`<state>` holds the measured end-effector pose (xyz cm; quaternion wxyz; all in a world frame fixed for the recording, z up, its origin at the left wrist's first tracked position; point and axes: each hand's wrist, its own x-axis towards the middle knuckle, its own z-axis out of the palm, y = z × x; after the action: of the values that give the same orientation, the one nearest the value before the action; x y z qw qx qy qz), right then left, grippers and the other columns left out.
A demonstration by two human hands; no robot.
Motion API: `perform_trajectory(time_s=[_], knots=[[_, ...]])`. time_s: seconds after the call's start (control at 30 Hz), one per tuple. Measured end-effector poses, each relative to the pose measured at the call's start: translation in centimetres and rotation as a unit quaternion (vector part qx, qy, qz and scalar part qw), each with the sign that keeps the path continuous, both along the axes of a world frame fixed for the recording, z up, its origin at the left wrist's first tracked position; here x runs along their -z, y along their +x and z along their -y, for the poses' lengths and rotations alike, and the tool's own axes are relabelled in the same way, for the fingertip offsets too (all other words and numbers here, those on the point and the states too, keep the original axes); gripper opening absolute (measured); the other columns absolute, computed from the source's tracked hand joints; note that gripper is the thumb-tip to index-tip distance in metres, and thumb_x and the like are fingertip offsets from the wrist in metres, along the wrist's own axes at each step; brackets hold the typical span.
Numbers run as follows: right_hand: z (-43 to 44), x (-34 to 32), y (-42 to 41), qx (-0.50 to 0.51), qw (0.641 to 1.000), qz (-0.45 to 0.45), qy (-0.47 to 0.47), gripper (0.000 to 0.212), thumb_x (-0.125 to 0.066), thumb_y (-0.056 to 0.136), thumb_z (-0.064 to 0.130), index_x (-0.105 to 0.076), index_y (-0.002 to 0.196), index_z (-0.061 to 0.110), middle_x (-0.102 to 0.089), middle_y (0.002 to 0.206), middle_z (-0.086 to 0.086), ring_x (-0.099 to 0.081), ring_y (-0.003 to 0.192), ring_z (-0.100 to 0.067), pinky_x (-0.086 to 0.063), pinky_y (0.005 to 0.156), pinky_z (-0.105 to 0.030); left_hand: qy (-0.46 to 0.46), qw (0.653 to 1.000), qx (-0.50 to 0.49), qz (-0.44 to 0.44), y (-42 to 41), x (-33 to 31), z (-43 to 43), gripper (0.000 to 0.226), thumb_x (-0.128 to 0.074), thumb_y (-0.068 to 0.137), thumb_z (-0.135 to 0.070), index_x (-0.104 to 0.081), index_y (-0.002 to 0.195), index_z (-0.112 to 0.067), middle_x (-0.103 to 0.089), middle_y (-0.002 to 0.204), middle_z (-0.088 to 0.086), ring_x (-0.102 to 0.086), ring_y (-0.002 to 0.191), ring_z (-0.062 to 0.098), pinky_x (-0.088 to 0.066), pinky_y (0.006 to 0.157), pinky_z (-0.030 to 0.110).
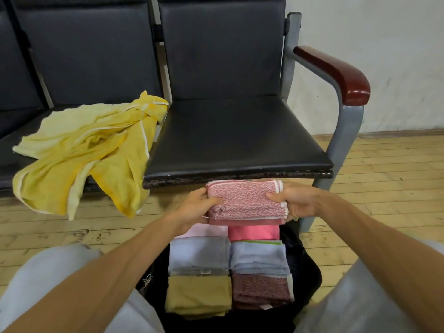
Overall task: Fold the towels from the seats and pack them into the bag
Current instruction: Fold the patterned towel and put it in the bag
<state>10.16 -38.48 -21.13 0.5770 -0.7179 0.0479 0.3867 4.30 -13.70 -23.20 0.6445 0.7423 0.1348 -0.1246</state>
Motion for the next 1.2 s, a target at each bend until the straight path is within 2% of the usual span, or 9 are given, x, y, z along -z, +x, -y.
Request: perform_trajectory(time_s=[0.1, 0.27, 0.4, 0.47, 0.63, 0.73, 0.8, 1.0, 1.2], knots=[[1.6, 1.8, 0.0, 0.007, 0.999, -0.033, -0.023, 0.024, -0.051, 0.099, 0.007, -0.058, 0.121, 0.013, -0.070, 0.104, -0.011, -0.065, 0.098, -0.029, -0.052, 0.089, -0.052, -0.008, 1.000, 0.008, -0.029, 0.3, 2.5, 1.9, 0.028, -0.059, 0.092, -0.005, -0.057, 0.119, -0.014, -0.068, 0.104, 0.005, -0.067, 0.086, 0.017, -0.056, 0.062, 0.029], [3.6, 7.5, 0.2, 0.053, 0.994, -0.079, -0.058, 0.032, -0.047, 0.098, -0.005, -0.058, 0.124, 0.011, -0.064, 0.121, -0.016, -0.059, 0.117, -0.034, -0.042, 0.105, -0.057, 0.044, 0.997, 0.002, -0.060, 1.3, 9.0, 4.9, 0.026, -0.060, 0.091, -0.004, -0.062, 0.116, -0.009, -0.070, 0.108, 0.010, -0.067, 0.097, 0.026, -0.056, 0.087, 0.041], [3.3, 11.4, 1.4, 0.124, 0.984, -0.040, -0.121, 0.028, -0.050, 0.096, -0.007, -0.059, 0.119, 0.007, -0.067, 0.105, -0.015, -0.065, 0.090, -0.029, -0.055, 0.084, -0.049, 0.078, 0.994, 0.011, -0.070, 3.2, 12.8, 6.0, 0.032, -0.054, 0.090, -0.002, -0.061, 0.121, -0.010, -0.068, 0.116, 0.010, -0.065, 0.106, 0.027, -0.053, 0.094, 0.045], [2.5, 13.4, 2.1, 0.142, 0.977, -0.017, -0.156, 0.024, -0.055, 0.094, -0.005, -0.060, 0.114, 0.006, -0.067, 0.105, -0.019, -0.065, 0.086, -0.031, -0.055, 0.085, -0.051, 0.103, 0.992, 0.007, -0.066, 4.4, 14.4, 6.1, 0.036, -0.047, 0.091, 0.004, -0.059, 0.122, -0.009, -0.066, 0.118, 0.010, -0.062, 0.109, 0.028, -0.050, 0.098, 0.043], [1.5, 18.4, 4.2, 0.148, 0.961, 0.044, -0.230, 0.038, -0.069, 0.084, 0.010, -0.061, 0.122, 0.006, -0.069, 0.108, -0.014, -0.066, 0.100, -0.032, -0.056, 0.089, -0.048, 0.182, 0.979, 0.005, -0.088, 6.9, 18.5, 5.6, 0.039, -0.052, 0.089, -0.001, -0.058, 0.126, -0.008, -0.065, 0.122, 0.012, -0.062, 0.108, 0.026, -0.049, 0.094, 0.032], [1.2, 19.6, 4.7, 0.138, 0.948, 0.085, -0.274, 0.048, -0.066, 0.088, 0.011, -0.052, 0.134, 0.008, -0.063, 0.123, -0.013, -0.059, 0.114, -0.032, -0.049, 0.096, -0.034, 0.221, 0.970, 0.003, -0.096, 7.8, 20.3, 5.7, 0.036, -0.054, 0.090, -0.005, -0.056, 0.126, -0.007, -0.063, 0.122, 0.009, -0.061, 0.104, 0.024, -0.046, 0.081, 0.021], [1.0, 20.6, 4.8, 0.120, 0.937, 0.113, -0.308, 0.053, -0.067, 0.088, 0.010, -0.048, 0.138, 0.010, -0.062, 0.128, -0.012, -0.058, 0.118, -0.031, -0.045, 0.094, -0.030, 0.268, 0.960, -0.002, -0.081, 8.3, 21.3, 5.8, 0.036, -0.055, 0.091, -0.009, -0.056, 0.127, -0.009, -0.063, 0.125, 0.012, -0.060, 0.110, 0.029, -0.046, 0.091, 0.029], [0.4, 22.6, 3.8, 0.120, 0.924, 0.173, -0.318, 0.040, -0.058, 0.090, 0.004, -0.048, 0.127, 0.014, -0.065, 0.119, -0.013, -0.061, 0.109, -0.034, -0.051, 0.092, -0.042, 0.380, 0.921, 0.035, -0.082, 7.9, 22.0, 6.5, 0.033, -0.042, 0.102, -0.017, -0.045, 0.133, -0.006, -0.057, 0.130, 0.018, -0.054, 0.118, 0.035, -0.040, 0.100, 0.038], [0.6, 19.5, 3.5, 0.033, 0.893, 0.169, -0.415, 0.043, -0.060, 0.090, 0.016, -0.037, 0.125, 0.005, -0.059, 0.118, -0.021, -0.061, 0.105, -0.039, -0.050, 0.082, -0.042, 0.365, 0.922, 0.095, -0.083, 8.2, 18.8, 6.1, 0.034, -0.046, 0.098, -0.021, -0.055, 0.130, -0.012, -0.059, 0.132, 0.011, -0.057, 0.118, 0.030, -0.044, 0.096, 0.033]])
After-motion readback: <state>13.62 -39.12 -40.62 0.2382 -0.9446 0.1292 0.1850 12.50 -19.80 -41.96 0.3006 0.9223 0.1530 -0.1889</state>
